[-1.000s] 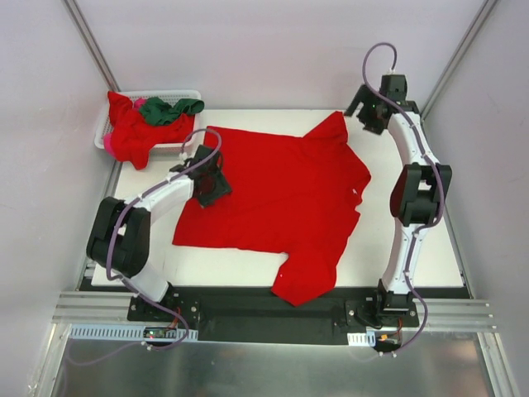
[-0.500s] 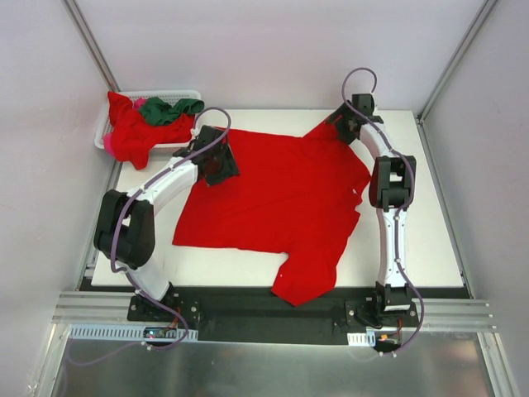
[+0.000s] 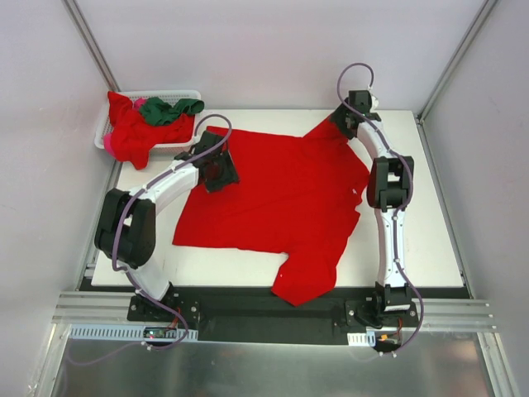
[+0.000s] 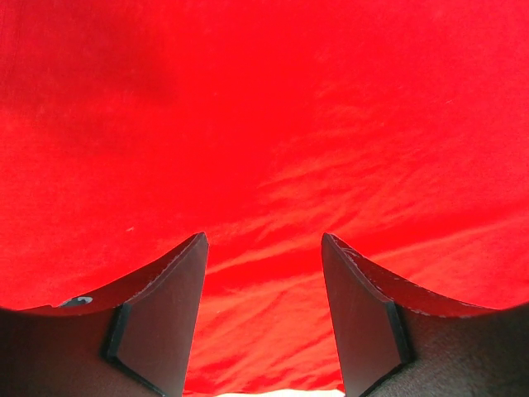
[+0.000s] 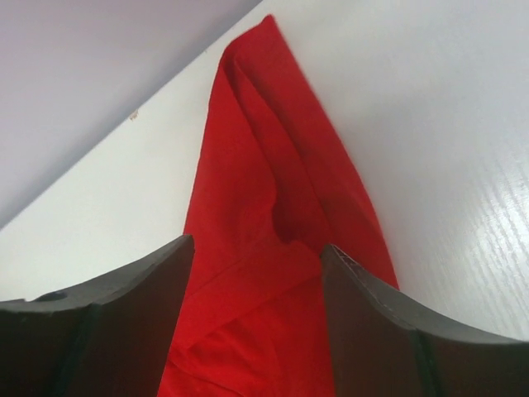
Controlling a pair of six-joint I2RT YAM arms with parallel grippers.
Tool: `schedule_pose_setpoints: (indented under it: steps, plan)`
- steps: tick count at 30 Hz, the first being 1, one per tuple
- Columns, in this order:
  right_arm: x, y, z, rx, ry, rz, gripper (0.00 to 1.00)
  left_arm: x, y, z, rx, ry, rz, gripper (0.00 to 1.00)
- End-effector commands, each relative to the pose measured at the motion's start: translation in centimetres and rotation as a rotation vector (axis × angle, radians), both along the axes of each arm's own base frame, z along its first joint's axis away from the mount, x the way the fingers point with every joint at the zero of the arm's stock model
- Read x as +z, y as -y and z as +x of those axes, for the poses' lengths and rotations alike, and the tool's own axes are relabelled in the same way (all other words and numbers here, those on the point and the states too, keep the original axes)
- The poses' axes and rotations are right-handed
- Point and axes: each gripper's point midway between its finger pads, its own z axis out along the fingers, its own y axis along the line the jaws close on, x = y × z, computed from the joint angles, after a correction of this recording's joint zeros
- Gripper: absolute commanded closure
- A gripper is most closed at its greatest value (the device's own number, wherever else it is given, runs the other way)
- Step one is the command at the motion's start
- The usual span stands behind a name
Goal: Fold and stack the t-shirts
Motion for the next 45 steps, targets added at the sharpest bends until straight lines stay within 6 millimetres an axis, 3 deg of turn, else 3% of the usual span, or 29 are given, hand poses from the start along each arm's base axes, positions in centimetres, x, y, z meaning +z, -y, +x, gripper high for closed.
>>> schedule_pose_setpoints:
  steps: [1,4,14,18,20,23,26,28,31,32,34,36,38,39,42,43,44,45]
  plan:
    - [0.4,-1.6,0.6,0.050,0.028,-0.076,0.36,1.4,-0.2,-0.9,-0.001,0.026,-0.006,0.42]
    - [0.3,-2.3,0.8,0.067,0.037,-0.103,0.42,1.3,-0.3,-1.1,0.006,0.023,-0.006,0.42]
    - [2.0,-0.3,2.0,0.040,0.095,-0.219,0.70,1.1,-0.8,-1.7,0.012,0.021,0.001,0.42]
    - [2.6,-0.2,2.6,0.038,0.124,-0.221,0.99,0.9,-0.9,-1.9,0.010,0.018,0.005,0.42]
    - [3.3,-0.4,2.9,0.045,0.145,-0.208,0.99,0.9,-1.0,-1.9,0.009,0.016,0.006,0.41]
    - [4.7,-2.1,3.6,0.091,0.212,-0.183,0.99,0.9,-1.0,-1.8,0.009,0.015,0.002,0.41]
    - [7.6,-6.1,4.7,0.211,0.357,-0.132,0.99,0.9,-1.1,-1.8,0.011,0.016,0.001,0.42]
    - [8.2,-7.9,5.5,0.259,0.431,-0.167,0.99,1.0,-1.2,-1.9,0.013,0.017,0.000,0.42]
    - [9.4,-12.2,6.1,0.370,0.553,-0.155,0.99,1.1,-1.4,-2.2,0.015,0.021,0.001,0.42]
    - [9.3,-13.8,5.7,0.397,0.561,-0.145,0.98,1.1,-1.5,-2.4,0.019,0.021,0.002,0.42]
    - [8.8,-15.0,5.1,0.447,0.547,-0.162,0.84,1.0,-1.7,-2.7,0.024,0.020,0.003,0.42]
    - [8.3,-16.9,3.8,0.556,0.536,-0.135,0.55,1.1,-1.9,-2.8,0.024,0.023,0.003,0.41]
    - [8.1,-16.3,2.9,0.594,0.481,-0.184,0.00,1.0,-2.0,-3.0,0.022,0.021,0.004,0.41]
    - [8.6,-15.8,2.6,0.601,0.470,-0.197,0.00,1.0,-1.9,-3.0,0.022,0.020,0.003,0.42]
    - [13.7,-12.6,1.4,0.550,0.464,-0.207,0.00,1.2,-1.8,-2.9,0.023,0.021,-0.007,0.42]
    - [14.6,-11.7,0.9,0.535,0.449,-0.210,0.00,1.4,-1.7,-2.8,0.021,0.024,-0.013,0.41]
    - [19.5,-10.0,0.1,0.484,0.501,-0.232,0.00,1.5,-1.6,-2.7,0.019,0.024,-0.016,0.41]
    - [21.1,-9.3,-0.5,0.470,0.504,-0.244,0.00,1.5,-1.5,-2.6,0.019,0.023,-0.015,0.41]
